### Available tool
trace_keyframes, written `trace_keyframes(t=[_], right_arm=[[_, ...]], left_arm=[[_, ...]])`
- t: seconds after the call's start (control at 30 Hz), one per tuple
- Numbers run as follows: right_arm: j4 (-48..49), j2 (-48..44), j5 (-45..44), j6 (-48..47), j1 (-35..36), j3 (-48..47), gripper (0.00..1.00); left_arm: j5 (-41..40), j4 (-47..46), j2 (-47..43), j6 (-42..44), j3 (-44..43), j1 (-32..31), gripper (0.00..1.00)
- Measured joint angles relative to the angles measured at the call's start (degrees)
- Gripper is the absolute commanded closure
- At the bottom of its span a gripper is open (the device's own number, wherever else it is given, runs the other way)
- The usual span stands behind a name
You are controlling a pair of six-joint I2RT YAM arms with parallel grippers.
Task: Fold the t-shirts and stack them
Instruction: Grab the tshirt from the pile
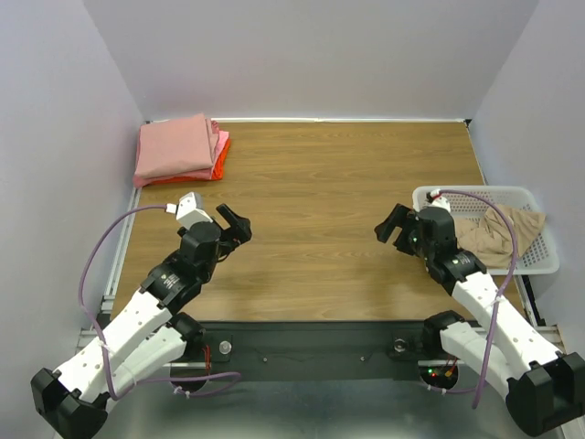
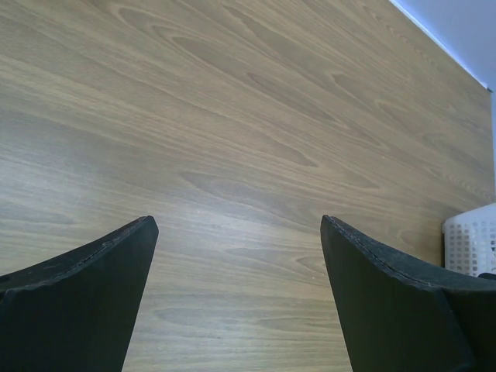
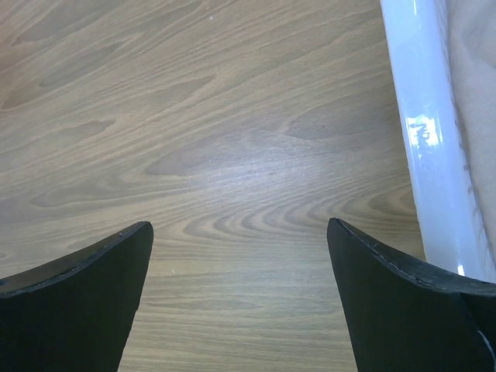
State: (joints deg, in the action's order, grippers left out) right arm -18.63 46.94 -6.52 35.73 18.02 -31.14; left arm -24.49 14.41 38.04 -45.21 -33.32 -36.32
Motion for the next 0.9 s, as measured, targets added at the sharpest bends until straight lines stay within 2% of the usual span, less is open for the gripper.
trace_keyframes(t=[0.27, 0.43, 0.53, 0.6, 0.67, 0.7, 0.83, 0.9], right_arm=[[-0.13, 0.42, -3.04, -1.03, 0.0, -5.27, 0.0], [0.17, 3.67, -12.85, -1.18, 0.0, -10.84, 0.0], [0.22, 9.92, -20.61, -0.92, -0.83, -15.26, 0.0], [-0.35, 14.82, -21.59, -0.13, -5.2, -18.23, 0.0], [-0.37, 18.88, -19.61, 0.55, -12.35, -20.13, 0.0], [-0.42, 21.33, -18.53, 1.14, -18.1, -20.74, 0.0], [-2.54, 25.81, -18.1, 2.45, -32.11, -20.26, 0.0], [-3.28, 26.8, -17.9, 2.69, -35.95, -19.96, 0.0]], left_arm=[[0.04, -1.33, -0.57, 0.48, 0.0, 0.0, 0.01], [0.33, -1.33, 0.44, 1.05, 0.0, 0.0, 0.02], [0.26, -1.2, 0.9, 1.18, -0.02, 0.0, 0.01], [0.2, -0.74, 1.03, 1.11, -0.07, 0.0, 0.02], [0.2, -0.31, 1.09, 1.05, -0.07, 0.0, 0.02], [0.17, -0.13, 1.09, 1.01, -0.07, 0.0, 0.02], [0.07, 0.0, 1.07, 1.05, -0.07, 0.0, 0.02], [0.02, 0.0, 1.09, 1.2, -0.07, 0.0, 0.02]])
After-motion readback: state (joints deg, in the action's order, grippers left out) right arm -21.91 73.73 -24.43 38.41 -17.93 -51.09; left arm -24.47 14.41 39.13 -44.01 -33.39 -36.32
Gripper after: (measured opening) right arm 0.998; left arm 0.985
